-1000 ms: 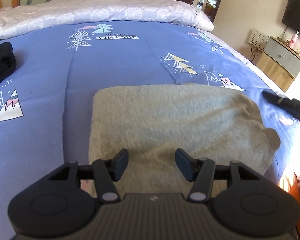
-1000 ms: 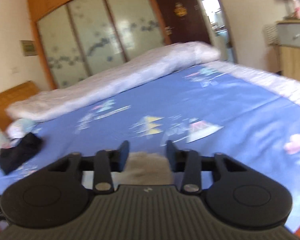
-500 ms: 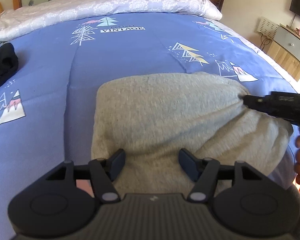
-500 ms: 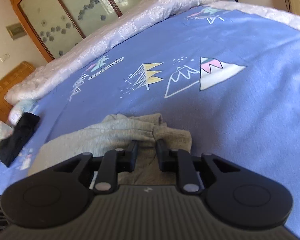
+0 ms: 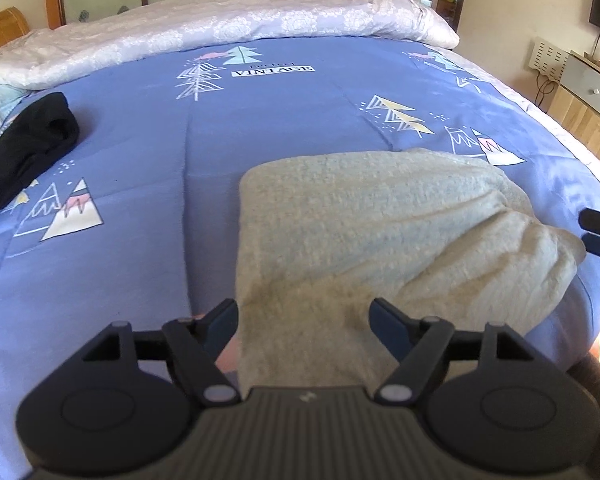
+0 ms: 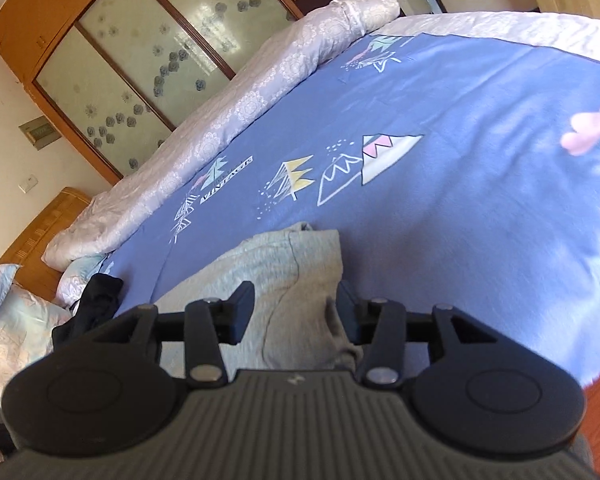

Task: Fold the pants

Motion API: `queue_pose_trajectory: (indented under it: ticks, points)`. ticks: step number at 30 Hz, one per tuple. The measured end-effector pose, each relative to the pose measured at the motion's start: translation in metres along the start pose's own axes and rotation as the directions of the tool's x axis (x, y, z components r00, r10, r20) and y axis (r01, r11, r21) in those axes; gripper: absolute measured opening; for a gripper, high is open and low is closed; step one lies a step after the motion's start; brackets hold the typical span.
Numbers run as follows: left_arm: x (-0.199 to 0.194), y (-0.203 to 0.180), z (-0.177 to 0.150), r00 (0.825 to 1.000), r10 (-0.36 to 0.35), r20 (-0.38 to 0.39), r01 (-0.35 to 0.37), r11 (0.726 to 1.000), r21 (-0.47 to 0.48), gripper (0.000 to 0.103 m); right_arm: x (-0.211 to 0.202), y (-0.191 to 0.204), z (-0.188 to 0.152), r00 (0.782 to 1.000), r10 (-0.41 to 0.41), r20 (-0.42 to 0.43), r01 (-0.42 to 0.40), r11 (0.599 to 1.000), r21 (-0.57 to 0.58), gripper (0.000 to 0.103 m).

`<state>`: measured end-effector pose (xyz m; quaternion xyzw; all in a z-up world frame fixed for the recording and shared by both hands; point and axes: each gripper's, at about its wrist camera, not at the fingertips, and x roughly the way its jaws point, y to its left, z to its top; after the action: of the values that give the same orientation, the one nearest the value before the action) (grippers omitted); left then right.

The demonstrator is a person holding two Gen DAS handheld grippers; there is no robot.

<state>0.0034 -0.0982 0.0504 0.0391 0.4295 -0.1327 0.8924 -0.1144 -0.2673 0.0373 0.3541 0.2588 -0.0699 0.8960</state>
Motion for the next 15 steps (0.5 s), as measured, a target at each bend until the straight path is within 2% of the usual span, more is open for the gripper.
queue_pose_trajectory:
  ticks: [15]
  points:
    - [-0.014, 0.029, -0.018, 0.998, 0.058, 0.025, -0.057, 0.997, -0.044, 0.083, -0.002, 0.002, -0.021, 0.999, -0.039, -0.018, 0.04, 0.996, 0.081, 0.055]
